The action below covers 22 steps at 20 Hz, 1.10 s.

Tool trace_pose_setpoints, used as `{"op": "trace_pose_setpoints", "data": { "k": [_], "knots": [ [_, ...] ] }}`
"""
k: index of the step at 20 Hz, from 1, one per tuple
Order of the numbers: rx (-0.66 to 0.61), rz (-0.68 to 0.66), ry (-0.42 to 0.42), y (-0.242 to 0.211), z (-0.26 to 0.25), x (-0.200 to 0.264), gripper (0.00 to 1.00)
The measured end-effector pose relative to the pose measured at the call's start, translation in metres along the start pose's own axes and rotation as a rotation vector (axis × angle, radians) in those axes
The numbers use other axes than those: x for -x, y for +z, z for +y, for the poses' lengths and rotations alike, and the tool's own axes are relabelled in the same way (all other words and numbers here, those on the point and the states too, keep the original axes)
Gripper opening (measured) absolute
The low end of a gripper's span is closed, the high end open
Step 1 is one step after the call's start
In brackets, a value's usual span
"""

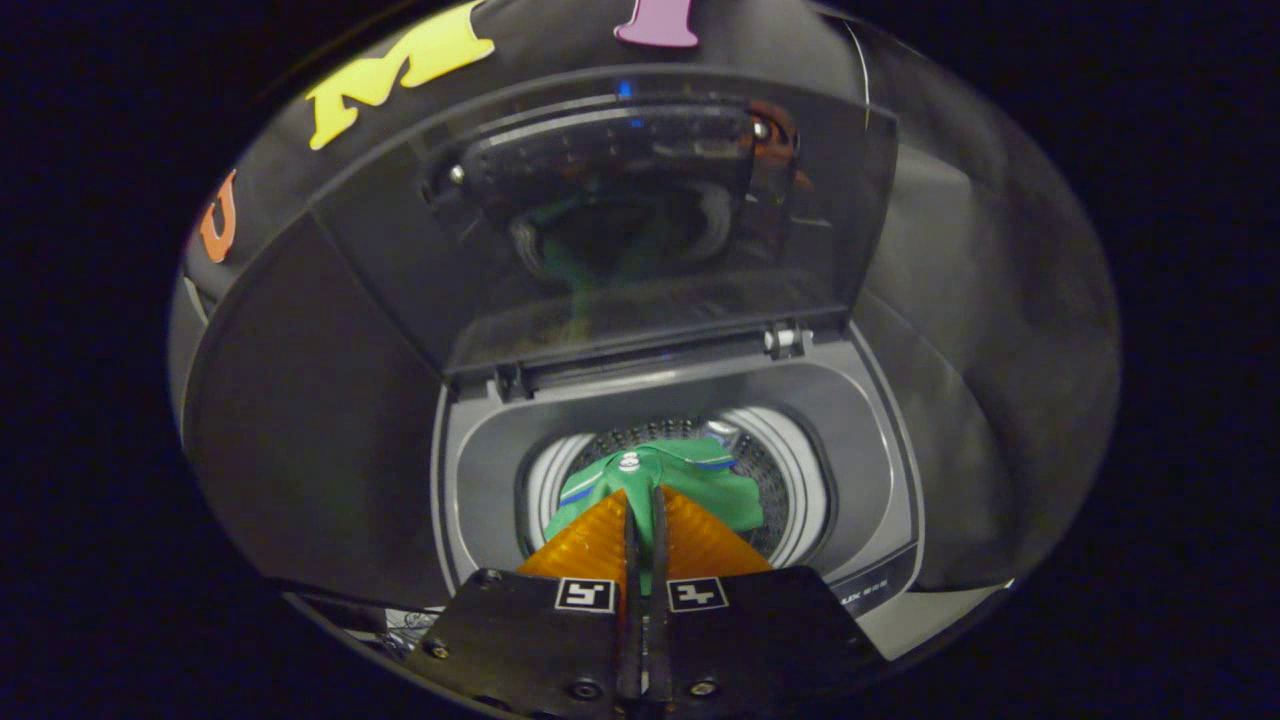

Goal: Put the clothes into the washing machine and then close the washing machine lid.

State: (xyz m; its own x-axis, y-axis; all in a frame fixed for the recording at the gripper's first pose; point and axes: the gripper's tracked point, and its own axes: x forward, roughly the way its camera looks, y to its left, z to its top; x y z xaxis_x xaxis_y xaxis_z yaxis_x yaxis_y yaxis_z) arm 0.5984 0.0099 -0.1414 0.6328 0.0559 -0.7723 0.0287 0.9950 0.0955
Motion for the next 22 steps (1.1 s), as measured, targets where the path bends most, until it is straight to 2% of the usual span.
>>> {"op": "trace_pose_setpoints", "data": {
  "k": [3, 8, 22],
  "knots": [
    [-0.027, 0.109, -0.011, -0.028, -0.004, -0.020, 0.06],
    [-0.035, 0.195, -0.034, -0.053, -0.010, -0.035, 0.06],
    [-0.037, 0.206, -0.046, -0.054, -0.013, -0.038, 0.07]
  ]
}}
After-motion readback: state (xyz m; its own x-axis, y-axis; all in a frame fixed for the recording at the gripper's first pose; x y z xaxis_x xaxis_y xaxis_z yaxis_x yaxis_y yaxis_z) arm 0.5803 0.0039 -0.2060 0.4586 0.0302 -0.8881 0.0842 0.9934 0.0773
